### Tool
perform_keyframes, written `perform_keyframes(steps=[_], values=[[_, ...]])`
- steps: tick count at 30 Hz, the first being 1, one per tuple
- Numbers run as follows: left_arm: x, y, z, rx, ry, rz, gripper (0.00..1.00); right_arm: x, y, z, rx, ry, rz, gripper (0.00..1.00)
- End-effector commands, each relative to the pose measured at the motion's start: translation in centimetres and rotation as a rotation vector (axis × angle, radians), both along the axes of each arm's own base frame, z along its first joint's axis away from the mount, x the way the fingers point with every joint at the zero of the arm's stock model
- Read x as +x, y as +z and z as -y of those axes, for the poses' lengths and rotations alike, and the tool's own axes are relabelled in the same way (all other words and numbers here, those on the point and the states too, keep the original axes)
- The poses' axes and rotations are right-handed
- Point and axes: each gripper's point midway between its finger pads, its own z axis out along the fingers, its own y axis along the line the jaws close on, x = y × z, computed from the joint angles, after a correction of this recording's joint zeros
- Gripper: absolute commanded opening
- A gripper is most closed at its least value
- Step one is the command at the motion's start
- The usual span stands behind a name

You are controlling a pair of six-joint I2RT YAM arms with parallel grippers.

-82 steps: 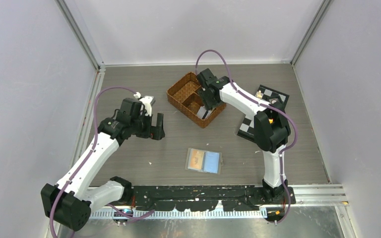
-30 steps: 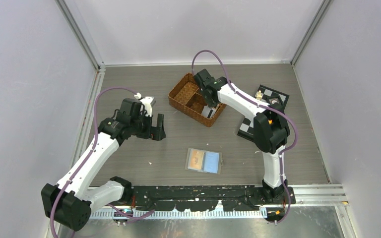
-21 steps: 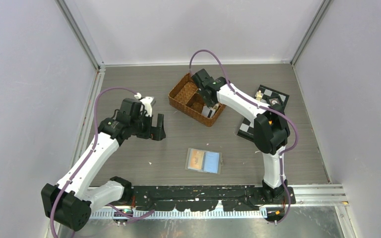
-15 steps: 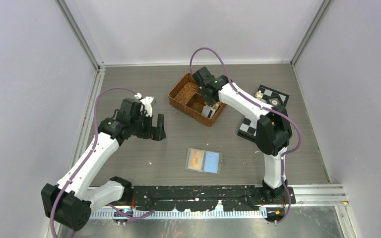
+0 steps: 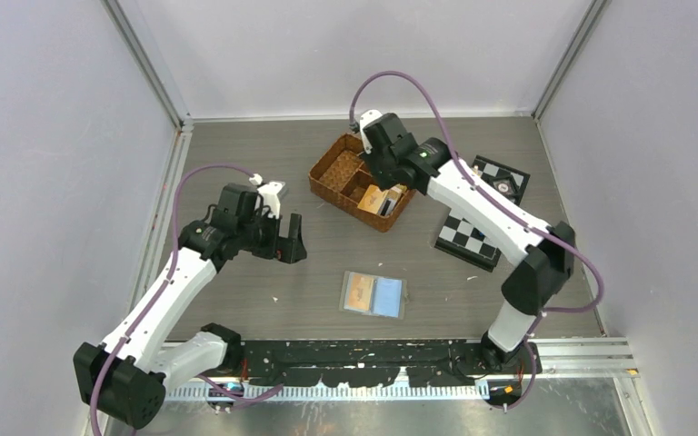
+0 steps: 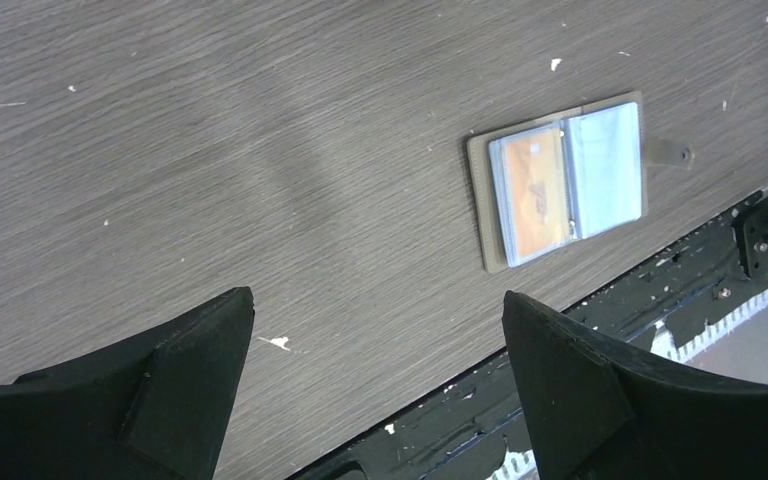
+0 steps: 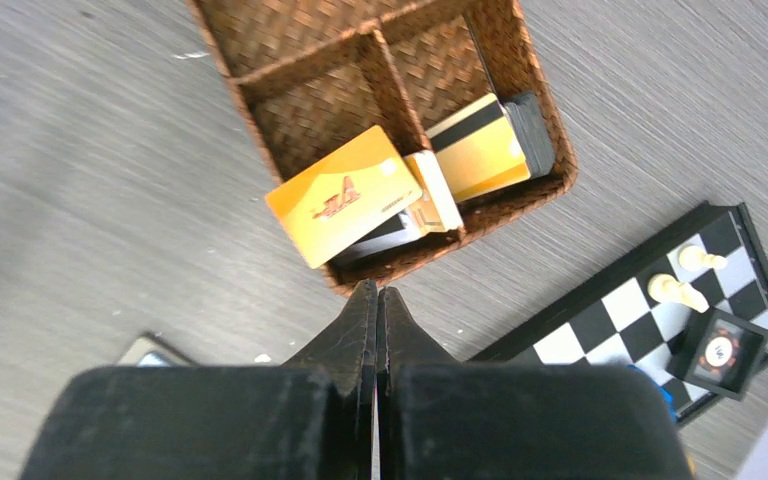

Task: Put the credit cards into the card holder
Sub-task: Pick up the credit card from the storage box.

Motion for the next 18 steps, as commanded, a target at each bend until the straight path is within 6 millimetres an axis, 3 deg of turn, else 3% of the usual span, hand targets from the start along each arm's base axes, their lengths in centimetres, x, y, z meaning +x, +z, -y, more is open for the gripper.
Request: perform_keyframes(steps=[1,3,6,11,14,18], values=[[0.2,1.3,0.9,-0.057,-0.056,0.06,0.97,-2.3,4.3,-1.1,0.198,0.037,0.041,0.01],[0.2,1.2,1.0,-0.059,-0.059,0.056,0.97,-2.7,4.1,-0.8,0.22,0.026,0.053,0.01],[0.2,1.0,1.2,-0.064,-0.067,0.043,0.97,-2.8,2.2,-0.3,0.192,-0.003,0.031,0.03],[0.3,0.9,1.2,-0.06,-0.063,0.04,0.96,-2.9,-1.2,-1.2,0.127,-0.056,0.021,0.26],[0.4,0.8,1.0,-0.053,-0.056,0.04,0.96,-2.0,-2.2,-1.8,0.172,-0.136,0.063,0.46],[0.4,0.7,0.9,-0.047,-0.052,0.041,0.96,-0.3,-3.0,-1.1,0.335,-0.398,0.078,0.48]])
